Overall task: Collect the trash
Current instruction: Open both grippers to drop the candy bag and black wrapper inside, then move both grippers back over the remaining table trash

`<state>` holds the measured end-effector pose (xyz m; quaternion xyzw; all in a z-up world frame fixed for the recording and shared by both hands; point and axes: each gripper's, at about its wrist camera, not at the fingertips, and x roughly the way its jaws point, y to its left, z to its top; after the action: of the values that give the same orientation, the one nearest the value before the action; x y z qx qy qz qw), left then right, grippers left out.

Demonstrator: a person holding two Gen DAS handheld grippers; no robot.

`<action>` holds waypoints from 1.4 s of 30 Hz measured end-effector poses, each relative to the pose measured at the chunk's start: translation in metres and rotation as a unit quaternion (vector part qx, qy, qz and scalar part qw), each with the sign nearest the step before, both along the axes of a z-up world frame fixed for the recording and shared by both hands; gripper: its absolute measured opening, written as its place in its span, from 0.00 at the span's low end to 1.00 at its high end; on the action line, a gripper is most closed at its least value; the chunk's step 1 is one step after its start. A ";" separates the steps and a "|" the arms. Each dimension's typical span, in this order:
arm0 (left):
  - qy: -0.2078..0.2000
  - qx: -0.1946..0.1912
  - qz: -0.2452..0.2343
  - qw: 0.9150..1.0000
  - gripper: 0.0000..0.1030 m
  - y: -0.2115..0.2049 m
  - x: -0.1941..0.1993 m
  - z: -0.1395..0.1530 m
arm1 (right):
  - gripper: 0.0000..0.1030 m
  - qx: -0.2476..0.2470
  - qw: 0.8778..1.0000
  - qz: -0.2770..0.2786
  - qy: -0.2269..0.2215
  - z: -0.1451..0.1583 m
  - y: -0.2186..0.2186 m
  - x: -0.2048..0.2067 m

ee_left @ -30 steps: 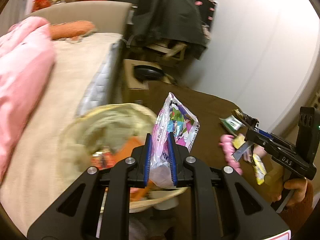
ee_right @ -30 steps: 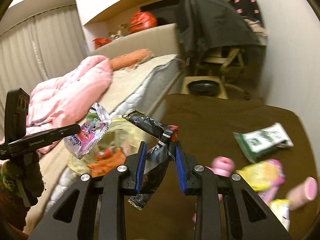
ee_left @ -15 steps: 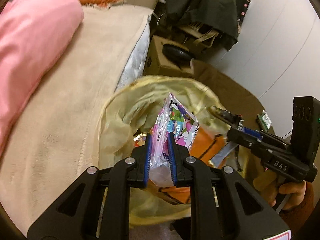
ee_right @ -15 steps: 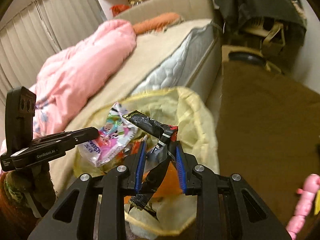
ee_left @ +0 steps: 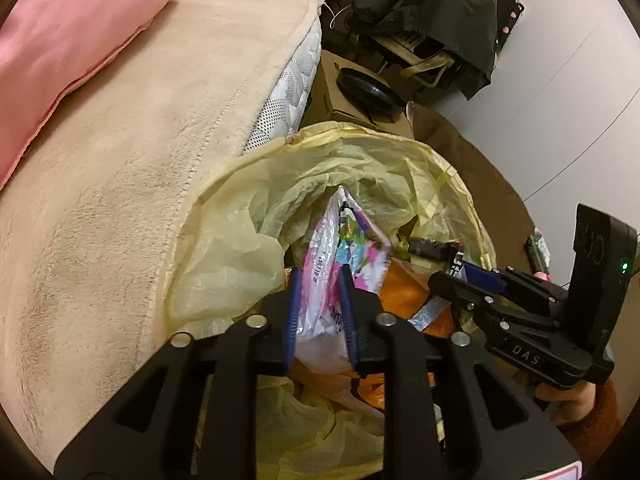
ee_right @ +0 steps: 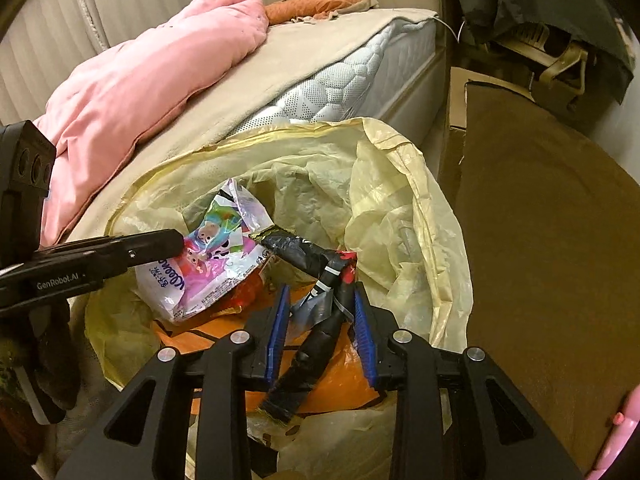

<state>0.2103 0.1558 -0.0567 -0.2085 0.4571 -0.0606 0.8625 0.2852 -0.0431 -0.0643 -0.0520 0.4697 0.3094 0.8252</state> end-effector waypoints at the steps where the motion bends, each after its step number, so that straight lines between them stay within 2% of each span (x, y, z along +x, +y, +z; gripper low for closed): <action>1: -0.002 -0.003 0.001 1.000 0.27 0.003 0.000 0.001 | 0.37 -0.001 1.000 -0.001 -0.003 0.001 0.000 -0.001; 5: -0.015 -0.010 0.014 1.000 0.40 0.008 -0.005 0.013 | 0.41 -0.014 1.000 -0.003 -0.025 0.010 0.001 -0.008; 10: -0.033 -0.005 0.038 0.999 0.41 0.014 -0.015 0.030 | 0.43 -0.016 0.999 -0.002 -0.040 0.023 -0.003 -0.017; 14: -0.044 0.023 0.048 0.998 0.41 0.009 -0.023 0.046 | 0.45 -0.004 0.998 -0.007 -0.066 0.042 -0.019 -0.027; 16: -0.054 0.040 0.048 0.997 0.41 0.002 -0.026 0.057 | 0.51 0.014 0.997 -0.021 -0.079 0.055 -0.037 -0.032; 20: -0.086 0.060 0.043 0.994 0.41 -0.022 -0.032 0.078 | 0.51 0.025 0.993 -0.054 -0.103 0.076 -0.075 -0.040; 26: -0.114 0.071 0.002 0.991 0.41 -0.084 -0.028 0.097 | 0.52 0.019 0.982 -0.131 -0.134 0.097 -0.163 -0.057; 30: -0.124 0.066 -0.029 0.990 0.41 -0.124 -0.027 0.101 | 0.52 0.002 0.974 -0.185 -0.134 0.094 -0.225 -0.071; 34: -0.130 0.071 -0.068 0.987 0.41 -0.164 -0.025 0.097 | 0.52 0.004 0.963 -0.239 -0.123 0.085 -0.282 -0.086; 38: -0.129 0.070 -0.102 0.984 0.41 -0.198 -0.022 0.089 | 0.53 0.007 0.957 -0.267 -0.114 0.074 -0.318 -0.101; 40: -0.132 0.066 -0.116 0.982 0.41 -0.212 -0.021 0.086 | 0.60 0.009 0.954 -0.276 -0.113 0.070 -0.331 -0.108; 42: -0.138 0.060 -0.135 0.979 0.41 -0.225 -0.020 0.083 | 0.60 0.008 0.952 -0.284 -0.113 0.067 -0.340 -0.114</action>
<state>0.1903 -0.0694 0.0260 -0.0821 0.3600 -0.1771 0.9123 0.1715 -0.3832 0.0027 0.0551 0.3662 0.0579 0.9271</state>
